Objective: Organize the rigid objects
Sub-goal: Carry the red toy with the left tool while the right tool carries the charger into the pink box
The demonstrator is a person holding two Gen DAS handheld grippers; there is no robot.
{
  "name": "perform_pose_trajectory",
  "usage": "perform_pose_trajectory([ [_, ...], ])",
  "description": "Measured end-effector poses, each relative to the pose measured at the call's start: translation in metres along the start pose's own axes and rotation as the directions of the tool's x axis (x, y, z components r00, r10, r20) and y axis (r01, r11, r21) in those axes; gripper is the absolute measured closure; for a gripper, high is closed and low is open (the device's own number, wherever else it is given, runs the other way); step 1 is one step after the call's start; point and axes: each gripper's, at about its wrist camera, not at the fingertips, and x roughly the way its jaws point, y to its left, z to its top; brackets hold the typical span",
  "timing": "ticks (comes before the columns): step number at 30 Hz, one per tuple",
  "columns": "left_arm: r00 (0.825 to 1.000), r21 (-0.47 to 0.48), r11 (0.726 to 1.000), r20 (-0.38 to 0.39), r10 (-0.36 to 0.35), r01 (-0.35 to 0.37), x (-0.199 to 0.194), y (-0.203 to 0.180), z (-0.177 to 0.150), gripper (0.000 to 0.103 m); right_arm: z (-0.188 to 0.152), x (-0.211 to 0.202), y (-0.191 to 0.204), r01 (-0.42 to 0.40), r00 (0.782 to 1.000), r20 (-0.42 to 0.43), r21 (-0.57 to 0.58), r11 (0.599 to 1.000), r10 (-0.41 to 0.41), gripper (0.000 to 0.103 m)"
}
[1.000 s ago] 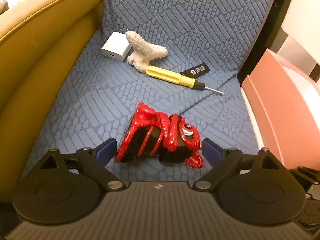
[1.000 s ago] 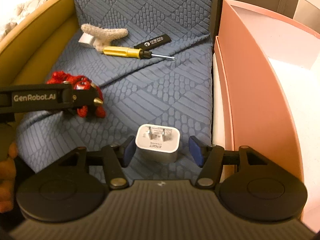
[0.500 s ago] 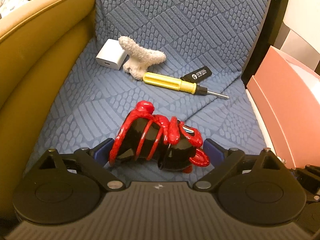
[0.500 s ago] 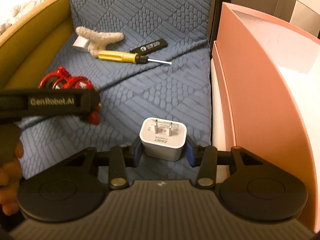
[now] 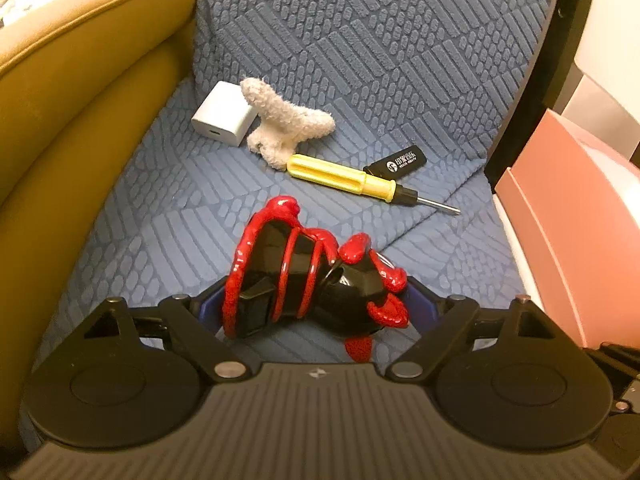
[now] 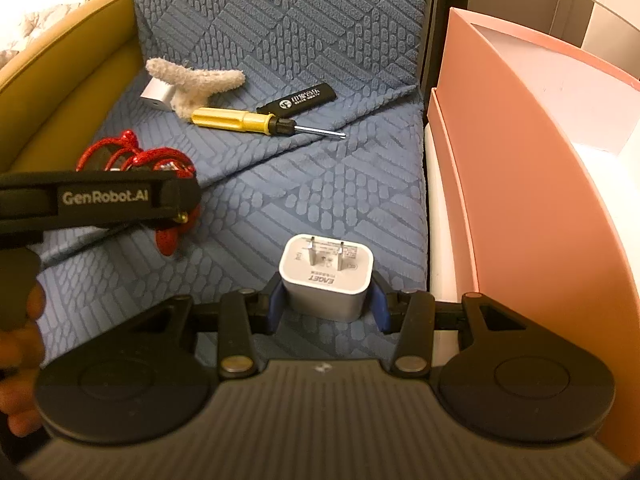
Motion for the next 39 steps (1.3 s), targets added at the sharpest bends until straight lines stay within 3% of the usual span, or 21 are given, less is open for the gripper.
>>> perform_pose_trajectory([
  [7, 0.999, -0.044, 0.998, -0.017, -0.042, 0.041, -0.02, 0.006, 0.0, 0.014, 0.008, -0.023, -0.006, -0.039, 0.999, 0.018, 0.034, 0.999, 0.038, 0.056],
  [16, 0.995, -0.032, 0.994, 0.006, -0.104, 0.104, -0.078, -0.007, 0.014, 0.014, 0.017, -0.07, -0.016, -0.069, 0.996, 0.053, 0.025, 0.997, 0.068, 0.056],
  [29, 0.981, 0.011, 0.985, 0.09, -0.171, 0.171, -0.172, -0.08, 0.049, 0.014, 0.056, -0.17, -0.065, -0.073, 0.982, 0.177, 0.042, 0.996, 0.064, 0.056],
  [39, 0.958, 0.057, 0.972, 0.17, -0.232, 0.226, -0.212, -0.15, 0.083, 0.013, 0.087, -0.224, -0.116, -0.058, 0.959, 0.28, 0.062, 0.996, 0.038, 0.056],
])
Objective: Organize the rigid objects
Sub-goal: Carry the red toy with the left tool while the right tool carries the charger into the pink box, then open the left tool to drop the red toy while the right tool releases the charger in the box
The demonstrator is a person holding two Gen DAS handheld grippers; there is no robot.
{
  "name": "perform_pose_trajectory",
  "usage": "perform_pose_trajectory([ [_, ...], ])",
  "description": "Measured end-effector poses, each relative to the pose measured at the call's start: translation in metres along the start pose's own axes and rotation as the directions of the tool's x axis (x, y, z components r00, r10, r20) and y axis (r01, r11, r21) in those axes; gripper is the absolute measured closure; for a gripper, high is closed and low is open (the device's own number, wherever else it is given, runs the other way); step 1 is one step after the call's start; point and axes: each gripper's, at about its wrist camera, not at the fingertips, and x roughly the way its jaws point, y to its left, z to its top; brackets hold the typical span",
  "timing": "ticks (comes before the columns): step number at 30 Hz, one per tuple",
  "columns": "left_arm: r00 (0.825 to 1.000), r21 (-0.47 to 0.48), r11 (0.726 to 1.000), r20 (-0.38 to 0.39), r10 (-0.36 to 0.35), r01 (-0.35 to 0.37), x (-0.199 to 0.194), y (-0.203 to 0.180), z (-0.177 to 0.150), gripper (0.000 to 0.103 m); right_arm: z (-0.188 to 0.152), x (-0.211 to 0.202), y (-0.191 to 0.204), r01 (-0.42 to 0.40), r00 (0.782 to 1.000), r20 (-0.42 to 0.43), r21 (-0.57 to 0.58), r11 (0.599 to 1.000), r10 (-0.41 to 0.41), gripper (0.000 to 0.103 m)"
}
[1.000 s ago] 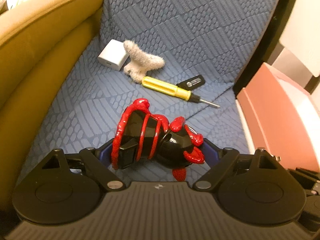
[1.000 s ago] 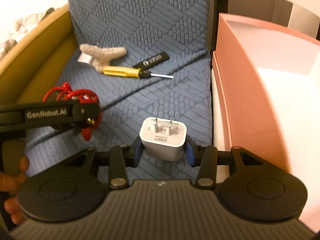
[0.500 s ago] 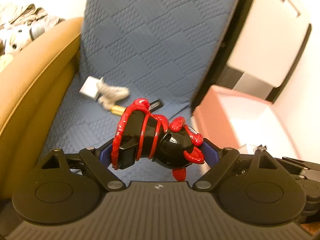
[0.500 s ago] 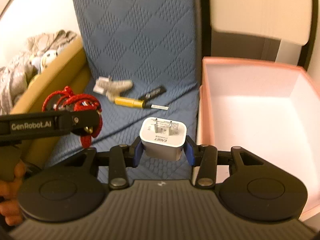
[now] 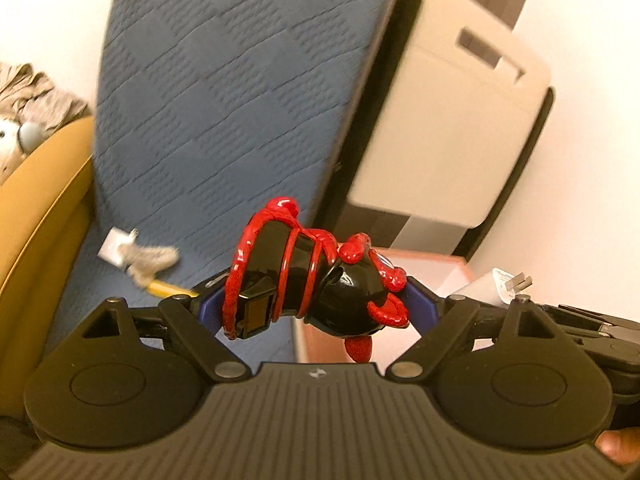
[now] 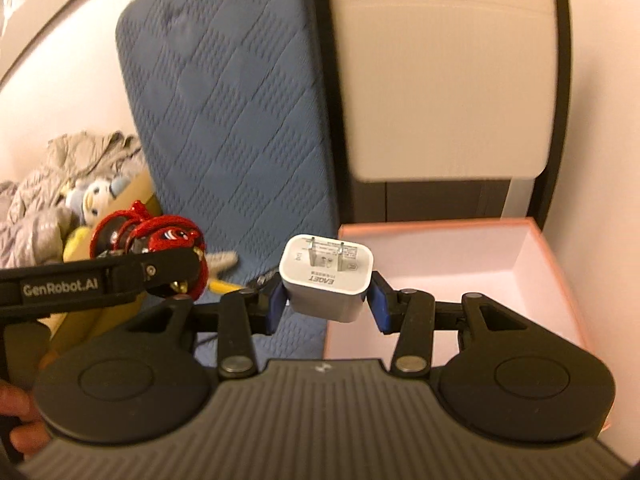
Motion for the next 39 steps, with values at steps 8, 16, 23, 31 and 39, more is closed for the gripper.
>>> perform_pose_trajectory([
  [8, 0.999, 0.04, 0.998, 0.016, -0.049, 0.048, 0.015, -0.055, 0.009, 0.013, 0.019, -0.019, -0.043, 0.041, 0.998, 0.048, 0.018, 0.999, -0.041, 0.056],
  [16, 0.996, 0.078, 0.995, -0.063, -0.063, 0.068, 0.071, -0.096, -0.013, 0.013, -0.002, 0.003, -0.098, 0.101, 0.994, -0.034, 0.05, 0.994, -0.099, 0.056],
  [23, 0.981, 0.098, 0.993, -0.186, -0.046, 0.066, 0.131, -0.115, -0.045, 0.013, -0.039, 0.049, -0.143, 0.143, 0.975, -0.181, 0.086, 0.986, -0.126, 0.056],
  [31, 0.96, 0.133, 0.99, -0.28, -0.004, 0.043, 0.173, -0.119, -0.075, 0.013, -0.084, 0.09, -0.173, 0.154, 0.945, -0.309, 0.121, 0.981, -0.11, 0.056],
  [39, 0.944, 0.157, 0.987, -0.327, 0.031, 0.022, 0.201, -0.123, -0.093, 0.013, -0.097, 0.115, -0.184, 0.156, 0.931, -0.351, 0.14, 0.978, -0.098, 0.056],
])
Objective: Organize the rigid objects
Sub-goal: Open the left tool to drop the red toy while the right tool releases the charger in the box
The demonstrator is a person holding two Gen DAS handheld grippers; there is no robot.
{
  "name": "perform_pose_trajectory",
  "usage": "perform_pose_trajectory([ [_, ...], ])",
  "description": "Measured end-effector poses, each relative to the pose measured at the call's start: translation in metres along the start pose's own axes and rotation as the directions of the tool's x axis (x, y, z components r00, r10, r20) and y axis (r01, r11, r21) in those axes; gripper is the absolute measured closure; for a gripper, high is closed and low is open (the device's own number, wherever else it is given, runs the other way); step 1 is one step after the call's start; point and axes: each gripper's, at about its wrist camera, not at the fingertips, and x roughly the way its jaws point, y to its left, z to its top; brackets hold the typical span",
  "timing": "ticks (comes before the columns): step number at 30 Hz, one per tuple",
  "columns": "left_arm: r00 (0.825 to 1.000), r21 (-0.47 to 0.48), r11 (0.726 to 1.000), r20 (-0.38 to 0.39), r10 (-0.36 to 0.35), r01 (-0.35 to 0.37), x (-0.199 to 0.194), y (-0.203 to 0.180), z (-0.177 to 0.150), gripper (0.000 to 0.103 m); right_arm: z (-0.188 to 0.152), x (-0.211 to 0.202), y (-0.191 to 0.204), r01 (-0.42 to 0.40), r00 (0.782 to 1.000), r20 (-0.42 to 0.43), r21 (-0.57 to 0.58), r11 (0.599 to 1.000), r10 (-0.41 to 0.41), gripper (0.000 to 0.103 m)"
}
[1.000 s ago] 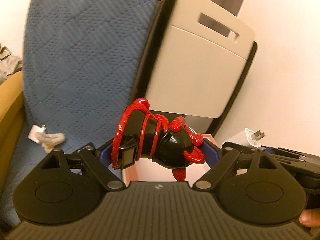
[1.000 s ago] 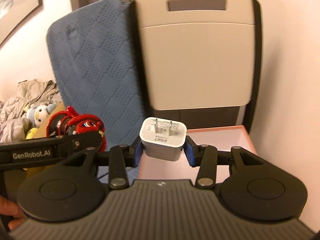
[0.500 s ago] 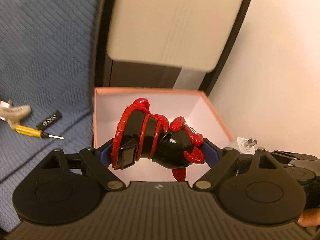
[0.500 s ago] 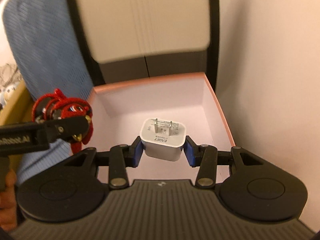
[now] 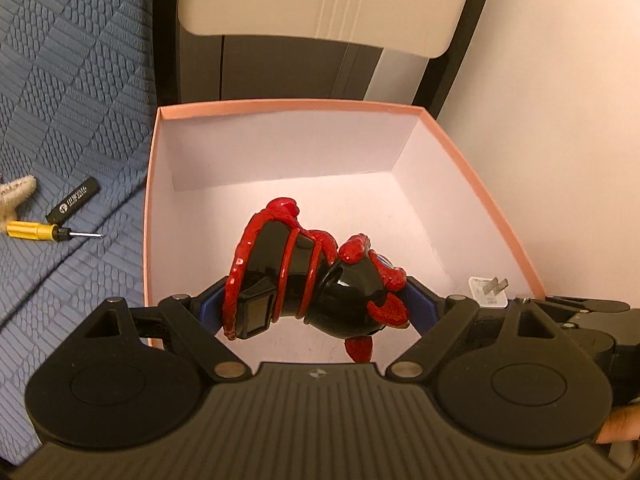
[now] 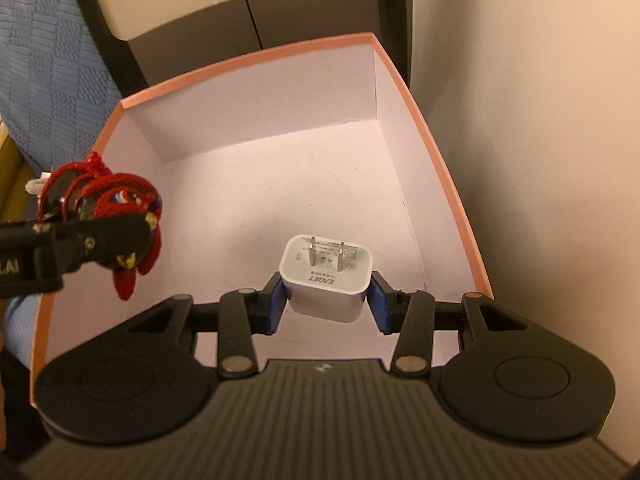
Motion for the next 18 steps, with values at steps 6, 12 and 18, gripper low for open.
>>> perform_pose_trajectory([
  [6, 1.0, -0.006, 1.0, 0.03, 0.005, -0.005, -0.008, 0.0, 0.005, 0.015, 0.001, 0.003, -0.001, -0.004, 1.0, 0.004, 0.004, 1.0, 0.004, 0.056],
  [12, 0.998, -0.001, 1.0, 0.055, 0.001, -0.001, -0.023, 0.002, 0.008, 0.015, 0.001, -0.016, -0.006, -0.003, 1.0, 0.026, 0.021, 1.0, 0.002, 0.044],
  [18, 0.992, 0.013, 1.0, 0.127, -0.002, 0.0, -0.056, 0.005, 0.012, 0.015, 0.007, -0.048, 0.005, -0.037, 0.994, 0.103, 0.032, 0.999, 0.033, 0.043],
])
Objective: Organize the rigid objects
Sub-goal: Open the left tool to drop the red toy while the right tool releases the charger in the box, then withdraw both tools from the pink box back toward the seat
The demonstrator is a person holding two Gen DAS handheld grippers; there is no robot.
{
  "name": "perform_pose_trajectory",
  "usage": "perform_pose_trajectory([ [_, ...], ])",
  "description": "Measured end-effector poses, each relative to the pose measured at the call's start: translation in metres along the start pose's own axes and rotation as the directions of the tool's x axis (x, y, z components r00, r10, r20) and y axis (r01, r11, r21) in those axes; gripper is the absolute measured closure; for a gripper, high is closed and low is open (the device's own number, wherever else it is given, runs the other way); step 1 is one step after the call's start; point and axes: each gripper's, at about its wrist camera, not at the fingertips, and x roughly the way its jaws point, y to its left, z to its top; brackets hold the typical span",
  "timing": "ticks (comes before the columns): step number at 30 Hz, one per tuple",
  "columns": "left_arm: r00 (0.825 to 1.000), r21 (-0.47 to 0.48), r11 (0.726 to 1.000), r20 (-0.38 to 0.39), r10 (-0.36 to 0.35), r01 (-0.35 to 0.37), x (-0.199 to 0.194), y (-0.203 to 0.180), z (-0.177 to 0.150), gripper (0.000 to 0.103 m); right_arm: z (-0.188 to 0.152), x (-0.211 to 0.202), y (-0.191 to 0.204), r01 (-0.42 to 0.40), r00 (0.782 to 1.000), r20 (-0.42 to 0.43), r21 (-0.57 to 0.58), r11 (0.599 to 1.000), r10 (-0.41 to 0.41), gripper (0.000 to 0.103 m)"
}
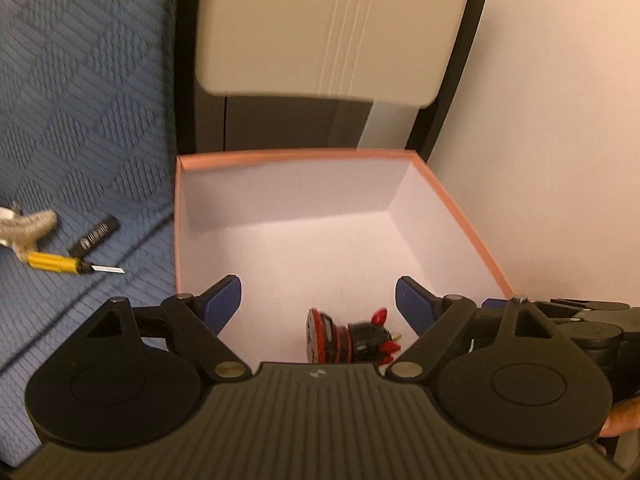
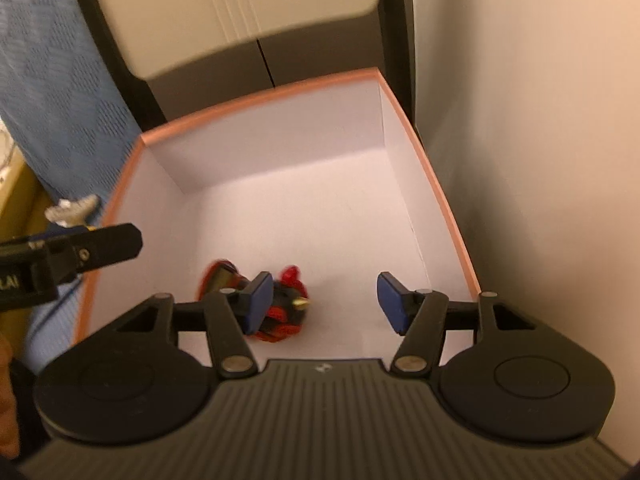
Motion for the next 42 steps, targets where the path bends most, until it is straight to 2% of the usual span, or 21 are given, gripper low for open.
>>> perform_pose_trajectory([
  [7, 0.992, 0.016, 1.0, 0.126, 0.006, -0.008, -0.054, 0.011, 0.012, 0.015, 0.013, -0.042, 0.029, -0.018, 0.994, 0.107, -0.02, 1.0, 0.02, 0.043],
  [16, 0.967, -0.006, 1.0, 0.253, 0.015, -0.014, -0.123, 0.047, 0.014, 0.015, 0.013, -0.088, 0.079, -0.026, 0.978, 0.203, -0.075, 0.997, 0.041, 0.043],
  [27, 0.945, -0.068, 0.997, 0.321, 0.058, -0.038, -0.177, 0.115, -0.021, 0.015, -0.016, -0.108, 0.145, -0.057, 0.964, 0.25, -0.153, 0.987, 0.094, 0.043],
  [36, 0.94, -0.119, 0.992, 0.329, 0.087, -0.051, -0.187, 0.163, -0.062, 0.015, -0.044, -0.099, 0.195, -0.091, 0.956, 0.256, -0.211, 0.973, 0.145, 0.043],
  [42, 0.943, -0.142, 0.988, 0.314, 0.108, -0.066, -0.184, 0.188, -0.088, 0.015, -0.063, -0.079, 0.216, -0.112, 0.963, 0.215, -0.233, 0.966, 0.164, 0.043],
])
